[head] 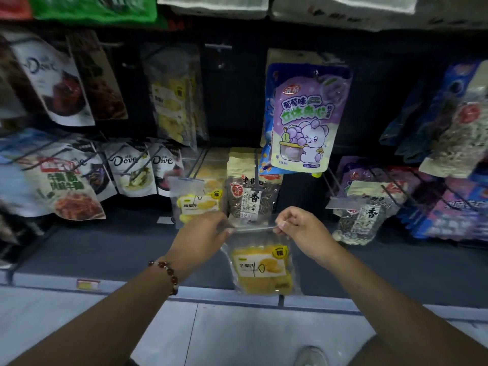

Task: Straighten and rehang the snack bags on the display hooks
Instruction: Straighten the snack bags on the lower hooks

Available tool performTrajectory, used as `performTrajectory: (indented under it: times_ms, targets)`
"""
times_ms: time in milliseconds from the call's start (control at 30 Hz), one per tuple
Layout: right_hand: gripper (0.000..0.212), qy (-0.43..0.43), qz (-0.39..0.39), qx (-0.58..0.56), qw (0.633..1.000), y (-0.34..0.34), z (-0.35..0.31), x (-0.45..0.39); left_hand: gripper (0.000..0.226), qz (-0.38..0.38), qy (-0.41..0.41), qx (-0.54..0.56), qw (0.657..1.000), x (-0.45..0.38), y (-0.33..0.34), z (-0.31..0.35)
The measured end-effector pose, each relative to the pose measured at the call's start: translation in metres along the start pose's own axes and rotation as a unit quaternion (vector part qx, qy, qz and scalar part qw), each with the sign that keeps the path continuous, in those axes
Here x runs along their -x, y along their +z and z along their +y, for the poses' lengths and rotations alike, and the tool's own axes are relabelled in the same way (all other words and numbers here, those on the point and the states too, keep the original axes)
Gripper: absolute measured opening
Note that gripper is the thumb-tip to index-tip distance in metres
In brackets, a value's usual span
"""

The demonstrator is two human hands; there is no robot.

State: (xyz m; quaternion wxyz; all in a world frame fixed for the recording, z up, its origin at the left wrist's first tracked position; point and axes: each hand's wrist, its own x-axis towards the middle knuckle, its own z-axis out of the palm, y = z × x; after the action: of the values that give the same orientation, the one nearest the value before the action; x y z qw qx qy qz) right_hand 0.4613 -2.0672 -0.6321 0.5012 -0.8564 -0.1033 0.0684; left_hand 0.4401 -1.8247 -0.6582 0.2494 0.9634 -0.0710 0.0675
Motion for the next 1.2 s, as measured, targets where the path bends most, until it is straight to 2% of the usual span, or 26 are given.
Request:
performTrajectory:
  times_ms: [267, 467, 600, 833, 1200]
  targets:
    - [0.008, -0.065, 0.060, 0.058, 0.994, 0.015, -0.032, 0.032, 0.007, 0.072, -0.025, 0.050, 0.996, 0.045, -0.032, 0.007]
    - [0.022, -0.140, 0.055, 0.143, 0.978, 0.021, -0.081, 0.036, 0.006, 0.153, -0.026, 0.077, 0.985, 0.057, -0.074, 0.006]
    - [0.011, -0.178, 0.069, 0.132, 0.973, 0.025, -0.126, 0.029, 0.006, 0.193, -0.013, 0.069, 0.979, 0.051, -0.121, 0.004]
    - [0.005, -0.200, 0.079, 0.075, 0.974, 0.043, -0.193, -0.006, 0.007, 0.264, -0.030, 0.086, 0.960, 0.037, -0.199, -0.009]
    - [0.003, -0.224, 0.113, 0.046, 0.967, 0.075, -0.270, -0.085, 0.007, 0.326, -0.056, 0.114, 0.937, -0.001, -0.263, -0.052]
